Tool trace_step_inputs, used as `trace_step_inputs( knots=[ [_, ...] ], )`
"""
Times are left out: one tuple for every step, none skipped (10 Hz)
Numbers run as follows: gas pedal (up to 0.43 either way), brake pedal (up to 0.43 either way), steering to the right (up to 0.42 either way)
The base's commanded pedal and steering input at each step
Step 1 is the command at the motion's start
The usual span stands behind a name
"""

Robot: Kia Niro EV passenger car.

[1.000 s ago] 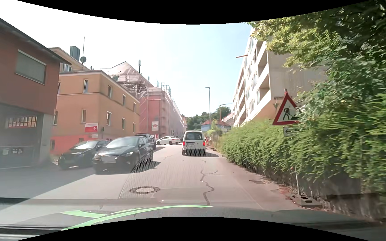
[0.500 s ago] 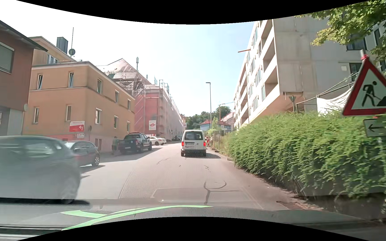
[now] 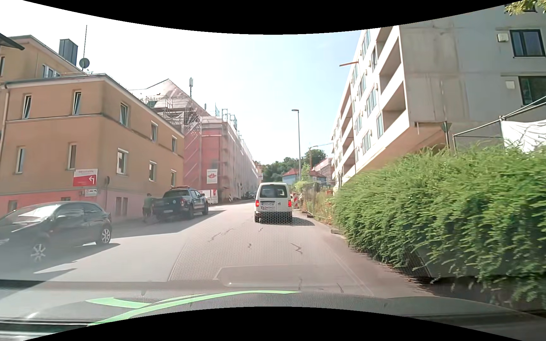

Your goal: Follow the waypoints while adhering to traffic rules and regulations

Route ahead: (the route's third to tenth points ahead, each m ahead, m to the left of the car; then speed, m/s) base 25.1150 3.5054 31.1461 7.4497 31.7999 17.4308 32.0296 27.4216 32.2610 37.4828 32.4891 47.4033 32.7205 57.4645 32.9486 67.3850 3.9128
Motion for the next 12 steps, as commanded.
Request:
trace_step_inputs(
  knots=[
    [0.169, 0.0, 0.0],
    [0.169, 0.0, -0.001],
    [0.177, 0.0, 0.0],
    [0.177, 0.0, -0.001],
    [0.177, 0.0, -0.001],
    [0.177, 0.0, -0.001],
    [0.177, 0.0, 0.0],
    [0.177, 0.0, -0.001],
    [0.177, 0.0, 0.0],
    [0.177, 0.0, -0.001],
    [0.177, 0.0, -0.001],
    [0.177, 0.0, -0.001]
  ],
)
